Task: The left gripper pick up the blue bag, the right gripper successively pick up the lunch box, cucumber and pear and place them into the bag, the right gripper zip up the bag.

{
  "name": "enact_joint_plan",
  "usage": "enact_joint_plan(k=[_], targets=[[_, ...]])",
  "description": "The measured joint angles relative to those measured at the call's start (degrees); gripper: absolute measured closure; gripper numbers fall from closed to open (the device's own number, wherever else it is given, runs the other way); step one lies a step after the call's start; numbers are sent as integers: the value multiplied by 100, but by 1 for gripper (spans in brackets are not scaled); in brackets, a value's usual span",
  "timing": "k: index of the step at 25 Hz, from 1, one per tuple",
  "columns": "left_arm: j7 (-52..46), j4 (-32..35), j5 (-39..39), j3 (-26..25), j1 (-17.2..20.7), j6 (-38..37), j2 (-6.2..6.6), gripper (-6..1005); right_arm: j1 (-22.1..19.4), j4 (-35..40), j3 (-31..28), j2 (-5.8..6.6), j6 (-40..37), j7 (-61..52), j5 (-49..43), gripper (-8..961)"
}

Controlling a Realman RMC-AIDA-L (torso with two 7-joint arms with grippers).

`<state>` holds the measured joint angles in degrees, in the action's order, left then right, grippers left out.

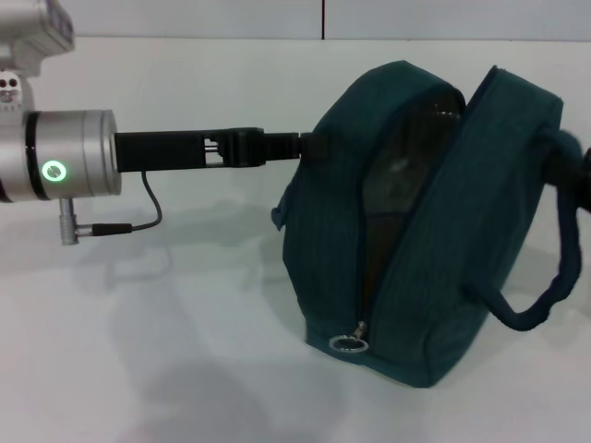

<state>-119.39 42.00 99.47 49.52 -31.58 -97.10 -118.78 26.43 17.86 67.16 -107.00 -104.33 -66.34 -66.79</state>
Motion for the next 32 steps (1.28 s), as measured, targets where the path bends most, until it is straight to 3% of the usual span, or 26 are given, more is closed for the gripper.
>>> enact_joint_plan(k=[5,12,20,24,27,32], targets=[[234,-108,-278,-4,52,-4,15,951,-6,-4,8,-31,580,-320,-193,886],[662,-550,-271,-4,14,35,20,951,39,61,-19,-42,527,-374,-138,847],[903,-619,-296,-62,255,293,-33,951,9,66,-90,-54,446,-419,-132,803],[1069,-697,-300,-67,290,305,-37,951,-169,66,-498,-99,305,-414,-131,781],[1181,-722,-307,-106,301,310,-39,951,-487,68,-1161,-148,37,-96,-136,764],[1268,-731,-308,-125,310,325,-44,951,-726,83,-1506,-220,-636,229,-174,557]])
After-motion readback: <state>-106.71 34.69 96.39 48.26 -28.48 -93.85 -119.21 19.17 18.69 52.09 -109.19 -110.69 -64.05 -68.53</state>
